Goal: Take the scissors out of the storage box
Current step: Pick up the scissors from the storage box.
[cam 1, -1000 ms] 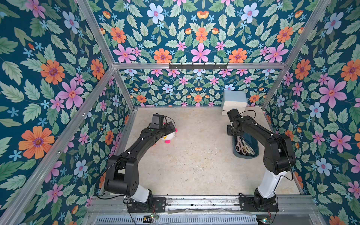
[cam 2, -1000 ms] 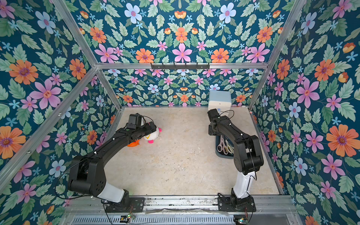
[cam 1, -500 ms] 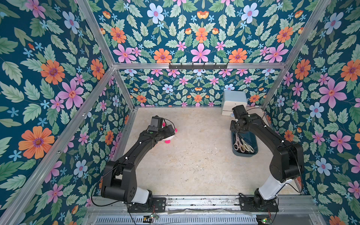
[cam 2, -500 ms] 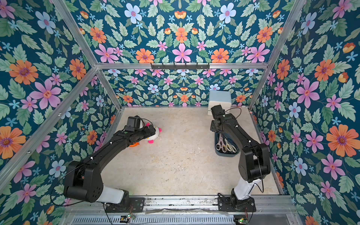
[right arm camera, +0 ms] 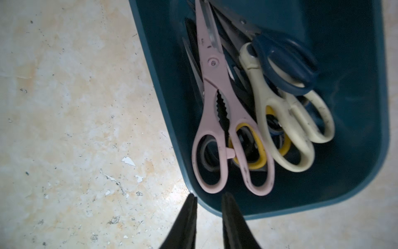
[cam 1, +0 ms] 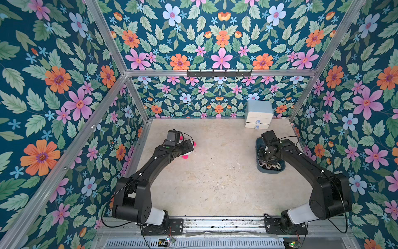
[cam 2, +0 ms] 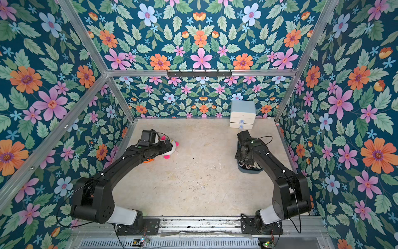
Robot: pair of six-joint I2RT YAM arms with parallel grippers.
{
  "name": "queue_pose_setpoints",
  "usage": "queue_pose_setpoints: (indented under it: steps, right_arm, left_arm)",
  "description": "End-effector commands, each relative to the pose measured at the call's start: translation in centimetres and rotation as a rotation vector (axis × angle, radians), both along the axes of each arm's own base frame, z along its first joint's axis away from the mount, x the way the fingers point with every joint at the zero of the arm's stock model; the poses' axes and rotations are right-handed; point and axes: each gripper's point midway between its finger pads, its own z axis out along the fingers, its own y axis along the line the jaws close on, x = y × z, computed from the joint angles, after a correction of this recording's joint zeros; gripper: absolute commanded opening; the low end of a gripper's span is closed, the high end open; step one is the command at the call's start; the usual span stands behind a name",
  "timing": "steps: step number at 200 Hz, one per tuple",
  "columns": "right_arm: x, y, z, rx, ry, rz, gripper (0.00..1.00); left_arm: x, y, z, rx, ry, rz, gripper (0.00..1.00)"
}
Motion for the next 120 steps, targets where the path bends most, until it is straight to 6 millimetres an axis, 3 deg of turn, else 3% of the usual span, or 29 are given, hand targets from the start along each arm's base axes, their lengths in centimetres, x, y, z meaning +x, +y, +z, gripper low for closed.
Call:
queue_pose_setpoints:
  steps: [1, 80, 120]
  right_arm:
    - [1.0, 0.6, -0.3, 0.042, -0.018, -0.065, 0.24]
    - [2.7, 0.6, -1.4, 0.078, -0.014, -0.204, 0.23]
    - [2.5, -0.4, -1.5, 0.057, 0.003, -0.249, 0.22]
  left_arm:
    - [0.1, 0.0, 0.3, -0.001, -0.007, 0.002, 0.98]
    - [-0.2, 0.7, 0.3, 0.039, -0.006, 0.009, 0.99]
    - [-0.6, 1.4, 0.2, 0.072, -0.005, 0.014, 0.99]
